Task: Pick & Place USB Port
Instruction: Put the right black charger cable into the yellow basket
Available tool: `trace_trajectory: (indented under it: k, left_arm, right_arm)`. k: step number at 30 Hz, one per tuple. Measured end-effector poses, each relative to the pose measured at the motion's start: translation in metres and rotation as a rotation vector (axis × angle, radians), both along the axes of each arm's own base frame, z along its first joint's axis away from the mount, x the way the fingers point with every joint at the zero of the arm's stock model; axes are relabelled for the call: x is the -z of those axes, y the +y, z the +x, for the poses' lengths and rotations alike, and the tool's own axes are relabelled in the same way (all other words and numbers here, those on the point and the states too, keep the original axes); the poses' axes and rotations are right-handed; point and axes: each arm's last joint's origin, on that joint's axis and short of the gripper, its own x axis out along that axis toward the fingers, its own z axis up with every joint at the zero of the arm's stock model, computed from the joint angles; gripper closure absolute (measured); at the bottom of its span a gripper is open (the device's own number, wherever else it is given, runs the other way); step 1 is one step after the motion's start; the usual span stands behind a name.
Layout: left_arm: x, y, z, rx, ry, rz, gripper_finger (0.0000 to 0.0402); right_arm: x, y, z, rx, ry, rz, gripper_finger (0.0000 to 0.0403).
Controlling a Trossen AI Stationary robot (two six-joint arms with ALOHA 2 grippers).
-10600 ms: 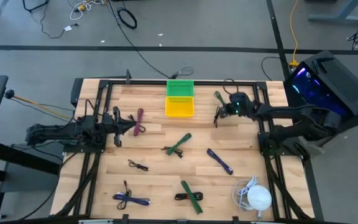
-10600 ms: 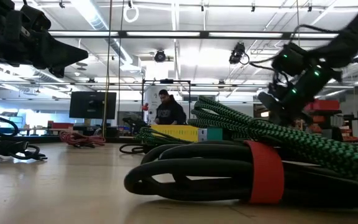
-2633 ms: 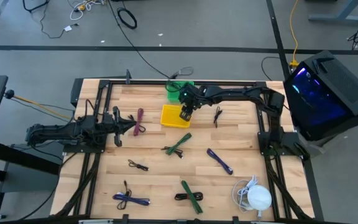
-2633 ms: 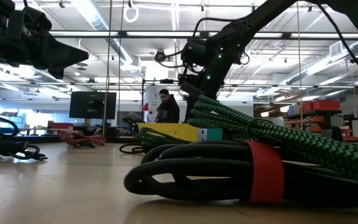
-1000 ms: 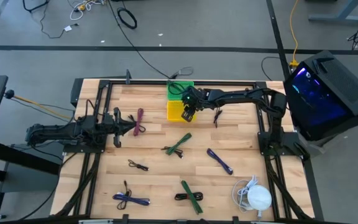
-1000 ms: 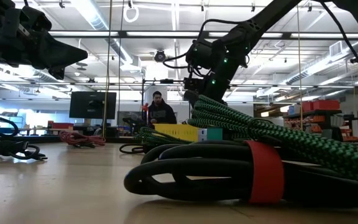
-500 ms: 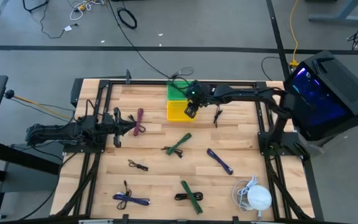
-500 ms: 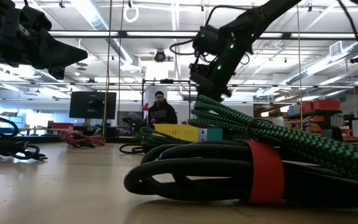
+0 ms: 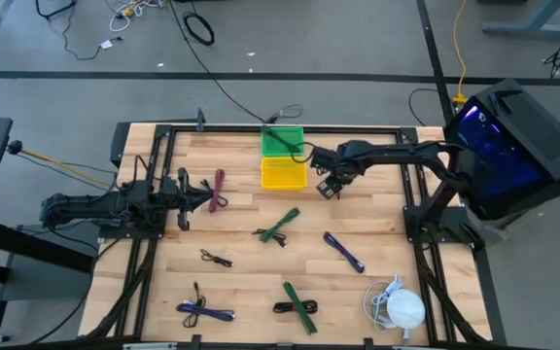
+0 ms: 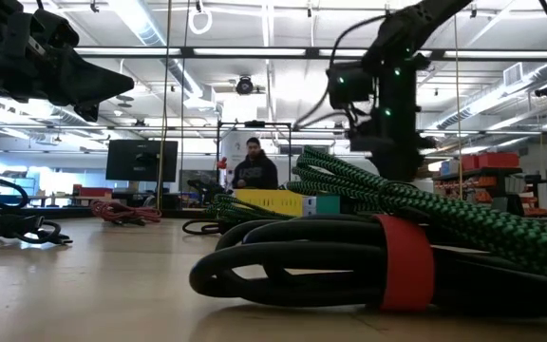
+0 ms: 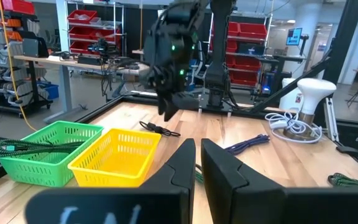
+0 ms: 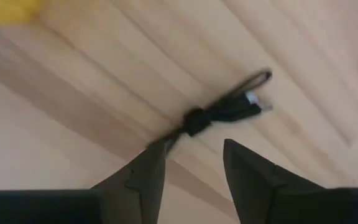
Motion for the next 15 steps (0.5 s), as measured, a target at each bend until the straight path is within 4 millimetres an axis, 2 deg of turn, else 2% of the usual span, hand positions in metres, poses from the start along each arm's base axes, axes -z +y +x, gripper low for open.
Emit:
trace_trajectory:
  k: [5,12,15]
  left_arm:
    - [0.000,0.000,0.000,0.000,-0.001,-0.001,0.0372]
    - [0.000,0.000,0.000,0.000,-0.001,-0.001,0.0372]
    - [0.000,0.000,0.000,0.000,-0.001,-0.001,0.0372]
  right_arm:
    - [0.013,0.002,-0.009,0.069,0.031,0.012,0.0214]
    - [0.025,-0.003,-0.002,0.122,-0.130,-0.004,0.0178]
    - [0.029,-0.004,-0.005,0.148,-0.132,0.001,0.0165]
